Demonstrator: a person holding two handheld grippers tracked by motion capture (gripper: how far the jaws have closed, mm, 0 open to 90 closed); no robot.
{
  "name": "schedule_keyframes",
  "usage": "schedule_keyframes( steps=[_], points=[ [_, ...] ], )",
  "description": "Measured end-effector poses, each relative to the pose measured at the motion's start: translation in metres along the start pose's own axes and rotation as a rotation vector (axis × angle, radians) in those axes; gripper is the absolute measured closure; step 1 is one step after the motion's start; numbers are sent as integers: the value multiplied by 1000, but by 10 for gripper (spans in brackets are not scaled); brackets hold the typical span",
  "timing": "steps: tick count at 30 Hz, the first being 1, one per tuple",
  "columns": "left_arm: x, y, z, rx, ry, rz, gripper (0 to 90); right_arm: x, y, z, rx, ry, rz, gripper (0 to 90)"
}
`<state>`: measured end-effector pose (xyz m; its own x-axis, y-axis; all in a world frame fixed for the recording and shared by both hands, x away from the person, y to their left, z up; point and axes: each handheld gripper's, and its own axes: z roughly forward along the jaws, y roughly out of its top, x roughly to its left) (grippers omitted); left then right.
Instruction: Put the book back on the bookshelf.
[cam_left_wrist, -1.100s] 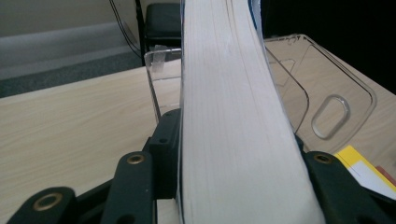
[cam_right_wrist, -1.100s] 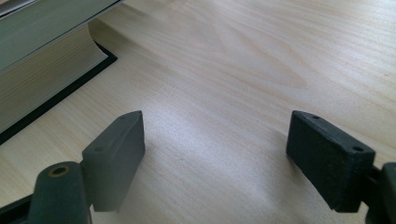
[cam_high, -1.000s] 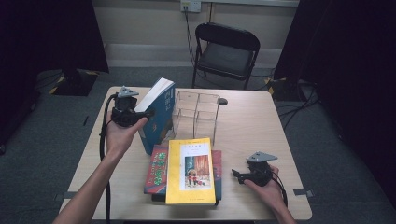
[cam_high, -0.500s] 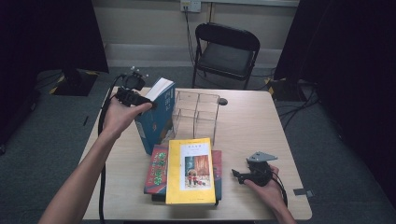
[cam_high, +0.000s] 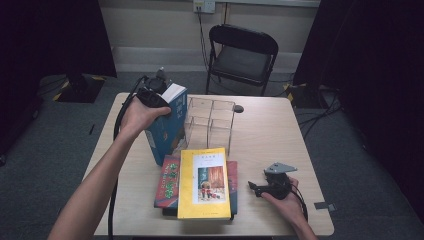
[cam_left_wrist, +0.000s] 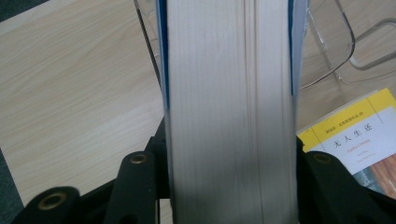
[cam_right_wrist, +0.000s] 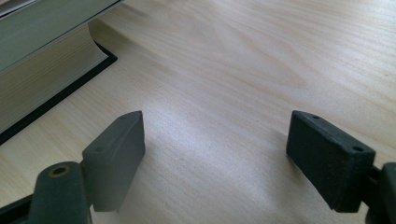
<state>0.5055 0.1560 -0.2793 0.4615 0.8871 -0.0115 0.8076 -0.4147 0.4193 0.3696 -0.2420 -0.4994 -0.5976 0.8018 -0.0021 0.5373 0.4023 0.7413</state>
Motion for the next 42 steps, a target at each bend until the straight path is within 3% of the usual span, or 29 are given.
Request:
schedule_keyframes(
  steps=[5, 9, 15, 18, 21, 32, 37, 42],
  points=[
    [2, 8, 9, 82, -13, -25, 558, 0, 0, 0, 0, 1, 0, 193],
    [1, 15, 12, 134, 3, -28, 567, 0, 0, 0, 0, 1, 0, 193],
    [-1, 15, 10, 136, 6, -49, 612, 0, 0, 0, -1, 4, 2, 195],
    [-5, 15, 8, 127, 13, -44, 614, 0, 0, 0, -1, 5, 1, 195],
    [-6, 17, 6, 144, 8, -14, 614, -1, 0, 0, -1, 4, 0, 195],
    [11, 31, 3, 102, -12, -108, 615, -1, 0, 0, -1, 5, 0, 195],
    [10, 45, 8, 98, 11, -98, 615, 0, 0, 0, -1, 3, -2, 195],
    [9, 56, 15, 90, 17, -125, 614, -1, 0, 0, -1, 4, -1, 195]
  ],
)
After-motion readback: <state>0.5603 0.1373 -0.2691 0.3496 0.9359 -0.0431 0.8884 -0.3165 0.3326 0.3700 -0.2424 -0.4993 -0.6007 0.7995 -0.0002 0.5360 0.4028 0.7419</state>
